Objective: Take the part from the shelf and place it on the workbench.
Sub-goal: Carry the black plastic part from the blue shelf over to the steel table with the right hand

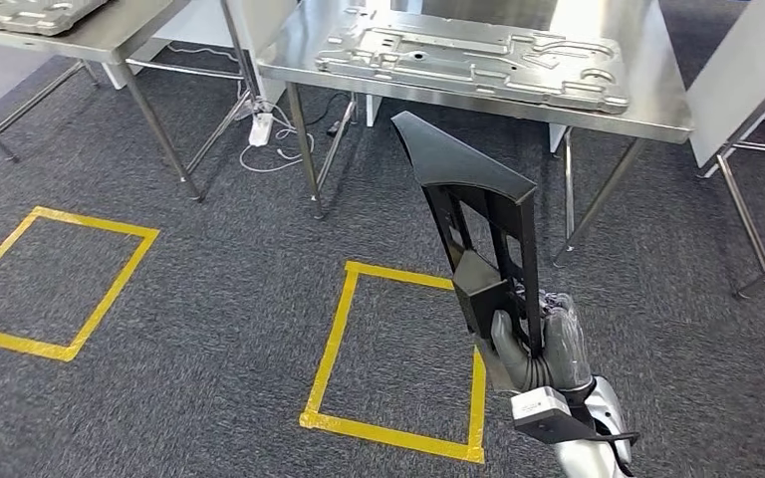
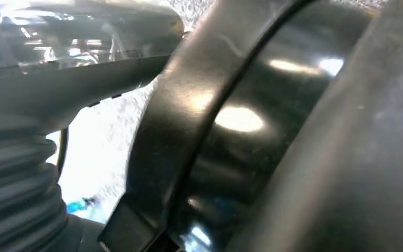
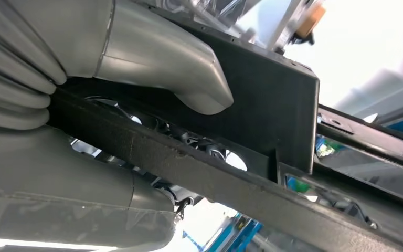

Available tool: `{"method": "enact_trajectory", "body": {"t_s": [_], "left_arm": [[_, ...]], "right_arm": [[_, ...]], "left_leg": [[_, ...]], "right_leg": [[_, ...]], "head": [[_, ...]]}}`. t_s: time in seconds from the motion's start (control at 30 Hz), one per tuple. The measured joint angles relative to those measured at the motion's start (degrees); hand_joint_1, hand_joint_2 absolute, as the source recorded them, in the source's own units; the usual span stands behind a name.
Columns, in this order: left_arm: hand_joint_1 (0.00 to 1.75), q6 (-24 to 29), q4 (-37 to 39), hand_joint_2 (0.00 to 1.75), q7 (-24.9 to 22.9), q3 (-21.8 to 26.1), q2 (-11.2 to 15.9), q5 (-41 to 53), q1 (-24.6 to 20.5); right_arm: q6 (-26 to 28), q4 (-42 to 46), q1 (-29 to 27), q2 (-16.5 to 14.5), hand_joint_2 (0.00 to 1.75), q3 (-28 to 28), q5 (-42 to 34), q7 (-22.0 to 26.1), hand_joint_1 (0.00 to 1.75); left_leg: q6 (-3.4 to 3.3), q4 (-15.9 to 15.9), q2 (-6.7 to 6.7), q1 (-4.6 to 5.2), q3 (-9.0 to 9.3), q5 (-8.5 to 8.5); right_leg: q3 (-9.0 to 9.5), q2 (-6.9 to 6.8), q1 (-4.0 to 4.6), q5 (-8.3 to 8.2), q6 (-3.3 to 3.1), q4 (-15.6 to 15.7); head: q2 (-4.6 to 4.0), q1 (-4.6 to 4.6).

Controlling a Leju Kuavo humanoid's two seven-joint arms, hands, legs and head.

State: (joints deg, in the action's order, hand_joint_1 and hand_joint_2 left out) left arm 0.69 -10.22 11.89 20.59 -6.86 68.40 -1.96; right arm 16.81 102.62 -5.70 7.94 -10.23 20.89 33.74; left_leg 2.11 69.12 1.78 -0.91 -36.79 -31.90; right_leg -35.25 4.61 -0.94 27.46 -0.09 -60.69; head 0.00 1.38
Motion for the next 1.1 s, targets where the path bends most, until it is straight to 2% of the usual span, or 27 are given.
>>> {"method": "enact_trajectory", "body": {"t_s": [0.03,0.07,0.1,0.17,0.2,0.27,0.3,0.33,0.37,0.4,0.43,0.47,0.5,0.53,0.57,0.6,0.63,0.7,0.77,0.83,0.87,0.9,0.93,0.97,1.03,1.07,1.1], "left_arm": [[0.00,0.01,0.01,1.75,-0.01,0.00,0.02,0.01,0.02],[0.00,0.02,0.03,1.75,-0.03,0.00,0.03,0.01,0.03],[0.00,0.03,0.04,1.75,-0.10,0.00,0.04,0.01,0.01],[0.00,0.04,0.03,1.75,-0.28,0.00,0.03,0.01,-0.09],[0.00,0.04,0.01,1.75,-0.36,0.00,0.03,0.01,-0.13],[0.00,0.03,-0.01,1.75,-0.42,0.00,0.04,0.01,-0.05],[0.00,0.03,-0.01,1.75,-0.43,0.00,0.06,0.00,0.03],[0.00,0.02,0.00,1.75,-0.46,0.00,0.06,-0.01,0.09],[0.00,0.01,0.01,1.75,-0.51,0.00,0.07,-0.01,0.13],[0.00,0.00,0.01,1.75,-0.56,0.00,0.07,-0.01,0.13],[0.00,-0.01,0.02,1.75,-0.62,0.00,0.08,-0.01,0.13],[0.00,-0.01,0.02,1.75,-0.70,0.00,0.08,-0.01,0.12],[0.00,-0.01,0.02,1.75,-0.81,0.00,0.09,-0.01,0.12],[0.00,-0.01,0.02,1.75,-0.93,0.00,0.12,0.01,0.12],[0.00,-0.01,0.02,1.75,-1.05,0.00,0.16,0.02,0.14],[0.00,-0.01,0.03,1.75,-1.14,0.00,0.20,0.04,0.16],[0.00,-0.01,0.03,1.75,-1.21,0.00,0.23,0.05,0.17],[0.00,-0.01,0.03,1.75,-1.33,0.00,0.27,0.05,0.18],[0.00,0.00,0.01,1.75,-1.33,0.00,0.33,0.04,0.06],[0.00,0.00,-0.01,1.75,-1.25,0.01,0.38,-0.01,-0.10],[0.00,-0.01,-0.01,1.75,-1.24,0.02,0.40,-0.04,-0.13],[0.00,-0.02,-0.01,1.75,-1.23,0.02,0.43,-0.09,-0.13],[0.00,-0.03,-0.01,1.75,-1.22,0.03,0.46,-0.16,-0.16],[0.00,-0.06,-0.01,1.75,-1.19,0.03,0.50,-0.25,-0.20],[0.00,-0.14,-0.01,1.75,-1.01,0.04,0.56,-0.43,-0.27],[0.00,-0.16,-0.01,1.75,-0.85,0.04,0.57,-0.51,-0.29],[0.00,-0.18,-0.01,1.75,-0.67,0.05,0.57,-0.59,-0.29]], "right_arm": [[0.05,-0.11,0.06,-0.10,1.75,0.01,-0.05,0.05,1.75],[0.10,-0.19,0.12,-0.16,1.75,0.00,-0.09,0.10,1.75],[0.13,-0.24,0.17,-0.21,1.75,-0.03,-0.09,0.17,1.75],[0.15,-0.32,0.22,-0.30,1.75,-0.15,-0.08,0.33,1.75],[0.16,-0.36,0.24,-0.34,1.75,-0.25,-0.07,0.42,1.75],[0.16,-0.49,0.61,-0.37,1.75,-0.48,-0.05,0.49,1.75],[0.15,-0.57,0.84,-0.39,1.75,-0.57,-0.05,0.50,1.75],[0.14,-0.66,1.05,-0.39,1.75,-0.66,-0.04,0.50,1.75],[0.13,-0.76,1.14,-0.40,1.75,-0.72,-0.04,0.48,1.75],[0.11,-0.87,1.14,-0.40,1.75,-0.76,-0.04,0.46,1.75],[0.07,-0.96,1.13,-0.39,1.75,-0.79,-0.02,0.44,1.75],[0.02,-1.01,1.13,-0.38,1.75,-0.81,0.01,0.43,1.75],[-0.02,-1.03,1.17,-0.37,1.75,-0.83,0.04,0.41,1.75],[-0.07,-1.04,1.28,-0.36,1.75,-0.86,0.09,0.34,1.75],[-0.11,-1.05,1.42,-0.35,1.75,-0.88,0.14,0.25,1.75],[-0.16,-1.05,1.53,-0.34,1.75,-0.89,0.19,0.10,1.75],[-0.21,-1.06,1.60,-0.31,1.75,-0.90,0.23,-0.04,1.75],[-0.27,-1.05,1.55,-0.17,1.75,-0.89,0.32,-0.20,1.75],[-0.34,-1.03,1.69,-0.05,1.75,-0.90,0.38,-0.28,1.75],[-0.42,-1.03,1.96,-0.02,1.75,-0.90,0.49,-0.41,1.75],[-0.47,-1.03,2.03,-0.01,1.75,-0.92,0.61,-0.49,1.75],[-0.51,-1.03,2.04,-0.01,1.75,-0.98,0.86,-0.61,1.75],[-0.54,-1.03,2.03,-0.01,1.75,-1.08,1.20,-0.80,1.75],[-0.55,-1.04,2.03,0.00,1.75,-1.19,1.65,-1.05,1.75],[-0.49,-1.05,2.07,0.04,1.75,-1.38,2.40,-1.48,1.75],[-0.45,-1.06,2.10,0.10,1.75,-1.43,2.59,-1.58,1.75],[-0.42,-1.07,2.12,0.18,1.75,-1.46,2.66,-1.63,1.75]], "left_leg": [[0.08,-3.55,1.56,-0.33,1.35,1.54],[0.08,-5.92,2.84,-0.54,2.26,2.35],[-0.06,-6.92,3.68,-0.60,2.62,2.41],[-0.74,-7.20,2.60,-0.45,2.77,2.42],[-1.11,-7.38,1.90,-0.47,2.91,2.48],[-1.70,-7.75,0.27,-0.58,3.18,2.56],[-1.91,-7.82,-0.58,-0.47,3.28,2.49],[-2.07,-7.83,-1.52,-0.40,3.32,2.39],[-2.15,-7.82,-2.44,-0.36,3.36,2.27],[-2.18,-7.82,-3.30,-0.35,3.45,2.12],[-2.13,-7.82,-4.11,-0.37,3.61,1.93],[-2.00,-7.82,-4.84,-0.40,3.88,1.70],[-1.79,-7.82,-5.51,-0.40,4.22,1.43],[-1.50,-7.82,-6.07,-0.25,4.53,1.15],[-1.21,-7.88,-6.57,-0.07,4.80,0.92],[-0.95,-8.02,-7.01,0.21,5.05,0.75],[-0.73,-8.26,-7.48,0.46,5.30,0.66],[-0.22,-8.60,-8.04,0.55,5.96,0.32],[0.16,-6.24,-6.05,0.38,5.23,-1.25],[0.19,0.44,-3.15,0.32,1.87,-4.16],[0.19,4.08,-2.49,0.34,-0.18,-5.29],[0.19,6.46,-2.13,0.36,-1.71,-5.56],[0.19,6.93,-1.99,0.34,-2.41,-4.77],[0.19,5.25,-1.95,0.28,-2.12,-3.01],[0.21,-1.72,-1.58,0.03,0.26,1.11],[0.12,-4.65,-1.25,-0.08,1.28,2.34],[-0.04,-6.46,-0.95,-0.09,1.89,2.86]], "right_leg": [[-0.06,0.78,0.01,0.16,0.31,-0.25],[-0.20,1.44,0.01,0.24,0.65,-0.40],[-0.38,2.07,-0.02,0.22,1.02,-0.42],[-0.67,3.17,-0.13,-0.03,1.68,-0.11],[-0.88,2.76,-0.05,0.03,1.92,-0.22],[-2.48,0.01,0.25,1.58,2.17,-3.05],[-4.05,-1.79,0.31,3.04,2.22,-6.08],[-6.05,-2.89,0.27,4.60,2.26,-9.84],[-7.88,-3.45,0.21,5.65,2.30,-13.18],[-8.95,-3.74,0.16,5.78,2.33,-15.02],[-8.98,-3.95,0.12,4.87,2.35,-14.77],[-7.70,-4.36,0.09,2.96,2.35,-12.03],[-5.75,-5.39,0.11,0.96,2.36,-8.04],[-3.90,-6.72,0.42,-0.36,2.37,-4.34],[-2.53,-7.81,0.67,-1.09,2.29,-1.67],[-1.96,-8.50,0.91,-1.04,2.19,-0.52],[-1.90,-8.36,1.14,-0.76,2.01,-0.40],[-1.76,-7.05,0.73,-0.77,1.45,-0.20],[-1.38,-5.81,0.18,-0.76,0.75,0.08],[-1.09,-4.66,0.04,-0.62,0.10,0.14],[-0.95,-4.10,0.10,-0.54,-0.16,0.13],[-0.79,-3.50,0.15,-0.44,-0.30,0.12],[-0.59,-2.91,0.18,-0.34,-0.38,0.11],[-0.35,-2.40,0.17,-0.23,-0.36,0.08],[0.05,-1.55,0.18,0.15,0.07,-0.12],[0.12,-1.25,0.26,0.41,0.41,-0.26],[0.12,-1.06,0.35,0.60,0.74,-0.32]], "head": [[0.00,0.21],[0.00,0.28],[0.00,0.32],[0.00,0.18],[0.00,0.08],[0.00,-0.71],[0.00,-1.20],[0.00,-1.65],[0.00,-1.97],[0.00,-2.23],[0.00,-2.49],[0.00,-2.73],[0.00,-2.93],[0.00,-3.13],[0.00,-3.23],[0.00,-3.16],[0.00,-3.00],[0.00,-2.50],[0.00,-1.87],[0.00,-1.01],[0.00,-0.69],[0.00,-0.47],[0.00,-0.28],[0.00,-0.08],[0.00,0.36],[0.00,0.55],[0.00,0.58]]}}
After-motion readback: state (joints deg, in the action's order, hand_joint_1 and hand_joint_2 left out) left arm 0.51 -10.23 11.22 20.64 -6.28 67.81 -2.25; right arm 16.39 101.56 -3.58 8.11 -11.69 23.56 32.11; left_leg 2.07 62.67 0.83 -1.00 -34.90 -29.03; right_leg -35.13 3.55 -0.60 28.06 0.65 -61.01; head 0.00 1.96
